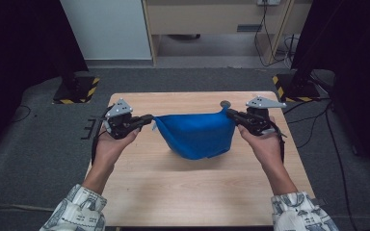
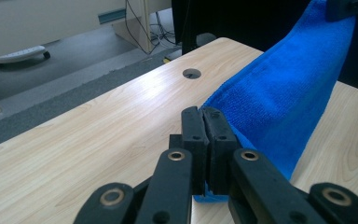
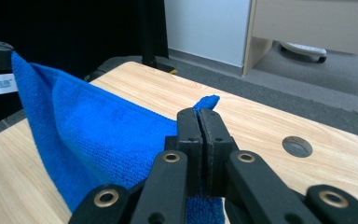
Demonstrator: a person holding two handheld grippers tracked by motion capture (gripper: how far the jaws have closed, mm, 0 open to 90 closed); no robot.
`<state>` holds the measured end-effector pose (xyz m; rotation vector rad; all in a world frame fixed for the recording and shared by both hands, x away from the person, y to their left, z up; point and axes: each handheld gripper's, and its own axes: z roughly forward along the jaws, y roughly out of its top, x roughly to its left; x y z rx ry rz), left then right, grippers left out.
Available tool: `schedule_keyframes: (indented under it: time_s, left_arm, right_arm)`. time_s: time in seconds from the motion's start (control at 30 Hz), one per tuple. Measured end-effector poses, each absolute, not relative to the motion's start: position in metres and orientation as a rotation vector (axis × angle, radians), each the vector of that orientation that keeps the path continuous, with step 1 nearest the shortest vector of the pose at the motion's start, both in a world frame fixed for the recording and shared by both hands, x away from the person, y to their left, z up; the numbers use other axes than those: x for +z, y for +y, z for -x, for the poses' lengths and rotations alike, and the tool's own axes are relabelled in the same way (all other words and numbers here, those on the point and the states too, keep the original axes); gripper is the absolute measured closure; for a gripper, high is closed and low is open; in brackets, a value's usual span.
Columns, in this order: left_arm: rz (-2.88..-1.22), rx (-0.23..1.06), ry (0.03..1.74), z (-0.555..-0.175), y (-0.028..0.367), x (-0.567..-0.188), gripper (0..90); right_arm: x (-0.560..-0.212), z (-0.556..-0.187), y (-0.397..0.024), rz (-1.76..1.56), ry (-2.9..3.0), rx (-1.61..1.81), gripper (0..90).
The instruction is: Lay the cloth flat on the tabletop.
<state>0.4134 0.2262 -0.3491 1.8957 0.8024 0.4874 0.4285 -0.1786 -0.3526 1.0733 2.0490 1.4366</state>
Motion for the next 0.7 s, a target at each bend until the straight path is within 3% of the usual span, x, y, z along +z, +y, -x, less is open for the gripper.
schedule_keyframes:
  time_s: [0.4,0.7]
  left_arm:
    - [-1.861,0.535,0.738,-0.388,0.231,-0.309,88.2]
    - [-1.928,0.511,0.815,-0.433,0.212,-0.326,88.0]
  right_arm:
    - [-0.32,-0.396,-0.183,-1.003,2.022,1.492,88.0]
    - [-0.333,-0.426,-0.187,-1.087,2.027,1.425,88.0]
